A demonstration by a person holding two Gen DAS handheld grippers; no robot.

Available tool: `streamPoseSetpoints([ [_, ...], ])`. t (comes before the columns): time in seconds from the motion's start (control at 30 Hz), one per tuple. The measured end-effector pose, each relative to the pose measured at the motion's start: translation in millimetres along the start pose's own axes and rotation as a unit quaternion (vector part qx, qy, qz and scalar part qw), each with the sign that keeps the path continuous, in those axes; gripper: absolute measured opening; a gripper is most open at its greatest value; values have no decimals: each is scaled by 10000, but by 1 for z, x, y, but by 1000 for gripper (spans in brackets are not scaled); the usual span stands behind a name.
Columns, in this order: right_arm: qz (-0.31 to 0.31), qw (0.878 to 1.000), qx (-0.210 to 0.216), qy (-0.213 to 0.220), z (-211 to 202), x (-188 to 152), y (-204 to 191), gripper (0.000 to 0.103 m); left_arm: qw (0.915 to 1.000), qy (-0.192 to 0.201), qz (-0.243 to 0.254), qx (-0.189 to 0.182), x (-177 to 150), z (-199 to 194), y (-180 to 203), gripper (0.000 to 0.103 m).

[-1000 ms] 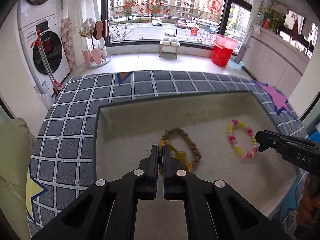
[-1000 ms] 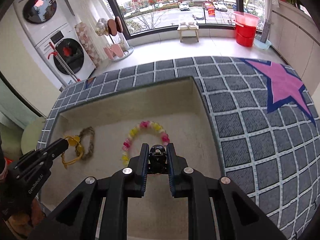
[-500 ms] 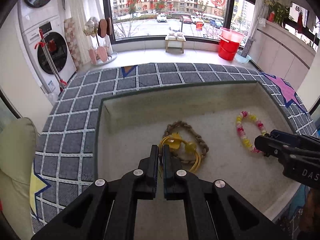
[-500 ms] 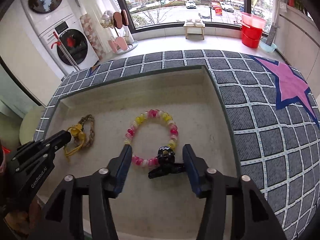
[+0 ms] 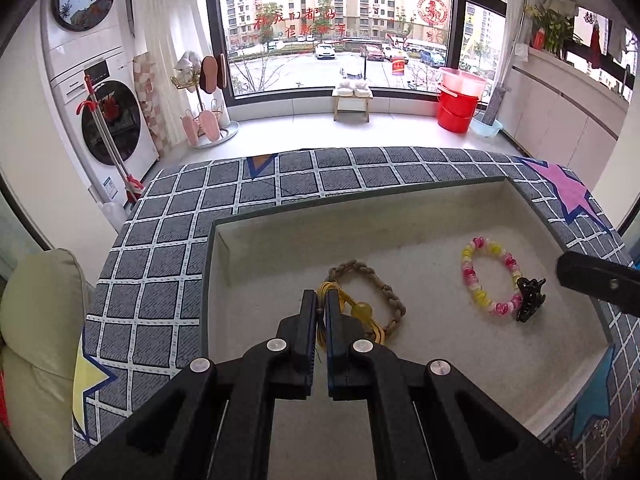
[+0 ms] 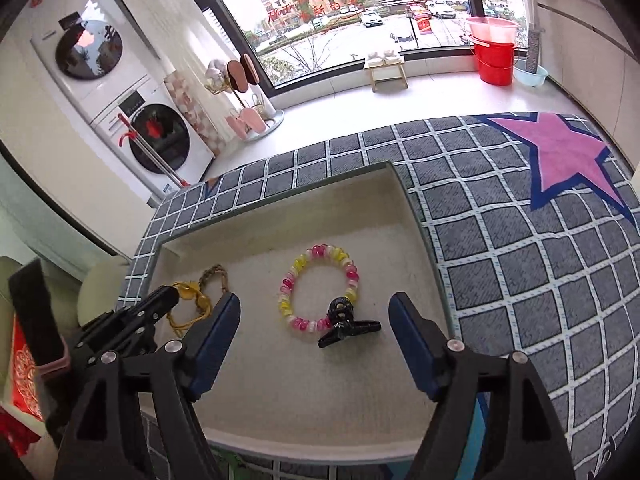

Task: Organize jewelry
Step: 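Carry the hair clip and yellow cord into the tray and release them, then withdraw both tools from the tray toward the green bangle and pendants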

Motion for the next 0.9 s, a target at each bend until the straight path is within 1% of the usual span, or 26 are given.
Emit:
streamPoseSetpoints([
  [0.17,156,9999,4,42,-11,1,8,80,9999,-123,15,-23,-1,7,-1,17],
  [0.37,192,9998,-3,101,-22,1,12,80,9998,-123,41,-161,1,5,2,17],
  [0.4,210,9997,7,116,-25,1,13,80,9998,-122,62,-171,1,4,3,37],
  [0.43,224,9997,11,128,-28,0,15,80,9998,-121,80,-146,2,4,2,103],
  [0.47,243,9996,11,144,-30,0,15,80,9999,-92,63,-34,2,2,1,103],
  [0.5,258,9995,9,161,-33,-1,16,80,10000,42,69,47,3,1,1,103],
  [0.57,277,9994,2,199,-37,-1,17,80,10000,50,72,5,2,3,1,103],
  [0.63,302,9993,-19,205,-41,-2,19,80,10000,50,68,40,3,4,1,103],
  [0.73,314,9993,-28,199,-46,-5,20,84,9998,165,43,53,5,-6,-1,103],
  [0.77,296,9994,-20,193,-46,-4,20,91,9997,205,54,74,5,-10,-1,103],
  [0.8,251,9995,-13,196,-48,-6,20,103,9996,239,66,104,4,-15,-1,103],
  [0.9,94,9991,-35,416,-62,-12,16,103,9991,360,111,167,0,-33,-2,103],
])
Point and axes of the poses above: each gripper's, at about its wrist camera, not at the fingertips, and z roughly the way its jaws point, y to its right, x to its top, the point moved 2 cm from there along z, roughly the way its jaws point, and after that the axes turned 11 degrees about y, right-handed, at the moved point
